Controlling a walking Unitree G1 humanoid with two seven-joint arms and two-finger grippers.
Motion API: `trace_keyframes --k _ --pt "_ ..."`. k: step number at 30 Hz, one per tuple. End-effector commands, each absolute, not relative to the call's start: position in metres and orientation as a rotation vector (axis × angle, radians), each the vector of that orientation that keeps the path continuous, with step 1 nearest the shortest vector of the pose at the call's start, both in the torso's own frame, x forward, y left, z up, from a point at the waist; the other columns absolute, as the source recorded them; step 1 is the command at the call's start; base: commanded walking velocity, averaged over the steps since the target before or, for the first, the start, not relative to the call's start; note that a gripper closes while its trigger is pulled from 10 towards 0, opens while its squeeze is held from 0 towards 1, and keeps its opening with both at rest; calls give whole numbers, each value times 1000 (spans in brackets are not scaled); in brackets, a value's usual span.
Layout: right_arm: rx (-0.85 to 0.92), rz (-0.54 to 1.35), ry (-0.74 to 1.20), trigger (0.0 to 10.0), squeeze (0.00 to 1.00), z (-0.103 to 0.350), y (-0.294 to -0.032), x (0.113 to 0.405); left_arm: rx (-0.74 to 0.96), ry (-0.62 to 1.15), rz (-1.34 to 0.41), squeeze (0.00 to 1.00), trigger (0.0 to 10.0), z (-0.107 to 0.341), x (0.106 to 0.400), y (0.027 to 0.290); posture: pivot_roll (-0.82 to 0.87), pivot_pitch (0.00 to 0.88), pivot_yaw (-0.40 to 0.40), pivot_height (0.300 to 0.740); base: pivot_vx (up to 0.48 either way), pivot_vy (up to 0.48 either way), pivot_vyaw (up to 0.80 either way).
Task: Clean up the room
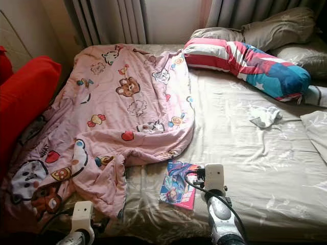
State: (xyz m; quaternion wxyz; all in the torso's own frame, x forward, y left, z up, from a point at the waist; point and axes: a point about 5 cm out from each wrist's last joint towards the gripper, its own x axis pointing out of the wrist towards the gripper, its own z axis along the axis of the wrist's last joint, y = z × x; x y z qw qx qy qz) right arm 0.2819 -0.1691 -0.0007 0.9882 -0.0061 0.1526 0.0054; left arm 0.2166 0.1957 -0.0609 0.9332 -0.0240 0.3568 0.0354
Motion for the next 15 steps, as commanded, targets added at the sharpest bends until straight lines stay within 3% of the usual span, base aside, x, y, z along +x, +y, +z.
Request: trace_keyframes --k 1,15 --pt "4 -3 303 10000 0 -1 -170 280 -52 723 98 0 10000 -60 215 203 -93 101 34 701 0 0 0" --pt "-23 30 301 10000 0 -3 -168 277 -109 365 90 0 10000 -15 263 198 -85 157 17 623 0 0 0"
